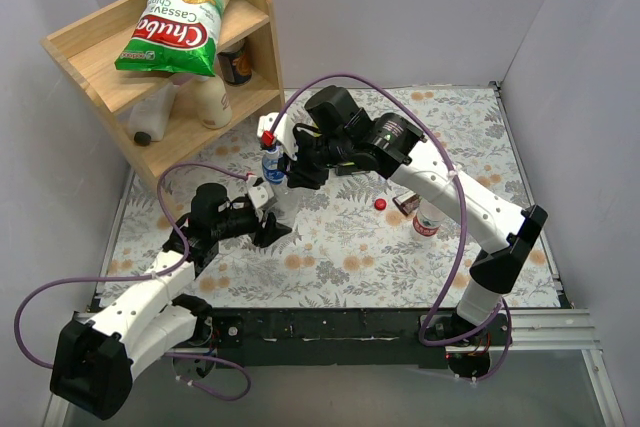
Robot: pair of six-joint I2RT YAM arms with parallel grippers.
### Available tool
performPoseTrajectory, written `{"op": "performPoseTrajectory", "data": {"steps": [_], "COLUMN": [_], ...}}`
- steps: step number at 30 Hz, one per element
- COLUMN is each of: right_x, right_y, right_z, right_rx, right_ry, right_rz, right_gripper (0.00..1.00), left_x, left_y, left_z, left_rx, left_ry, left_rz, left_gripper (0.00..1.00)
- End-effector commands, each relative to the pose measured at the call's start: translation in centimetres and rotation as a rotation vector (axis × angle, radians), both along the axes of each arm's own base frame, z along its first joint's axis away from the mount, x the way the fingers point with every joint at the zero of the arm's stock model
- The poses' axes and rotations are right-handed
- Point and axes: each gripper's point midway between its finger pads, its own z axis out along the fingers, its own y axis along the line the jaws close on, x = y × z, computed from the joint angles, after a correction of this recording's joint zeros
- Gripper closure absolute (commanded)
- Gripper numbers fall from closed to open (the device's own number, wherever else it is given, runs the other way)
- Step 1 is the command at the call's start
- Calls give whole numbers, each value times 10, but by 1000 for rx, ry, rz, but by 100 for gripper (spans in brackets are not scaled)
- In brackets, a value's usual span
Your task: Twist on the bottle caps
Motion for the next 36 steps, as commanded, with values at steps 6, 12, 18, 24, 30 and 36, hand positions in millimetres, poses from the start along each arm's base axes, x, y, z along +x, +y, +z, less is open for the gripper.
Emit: {"op": "performPoseTrajectory", "data": {"steps": [6,12,18,24,30,36], "right_x": [-19,-43,-62,-64,-60,-52], "right_y": [13,14,6,6,6,6], "right_z": [-14,-8,-17,-15,-18,-18], "right_rx": [-5,14,2,18,16,1], "right_ry": [69,122,182,165,158,121], "right_rz": [70,208,274,312,279,237], "right_gripper": [71,72,73,73,72,73], "left_x": [-2,-2,1,2,5,4], "left_y": [-13,-8,-7,-10,-12,-13], "left_z": [42,34,37,44,53,53], "left_rx": [-68,-37,-58,-94,-138,-164], "left_ry": [-214,-272,-313,-329,-315,-291], "left_rz": [-94,-94,-74,-74,-47,-38], "left_gripper": [100,100,100,100,100,100]}}
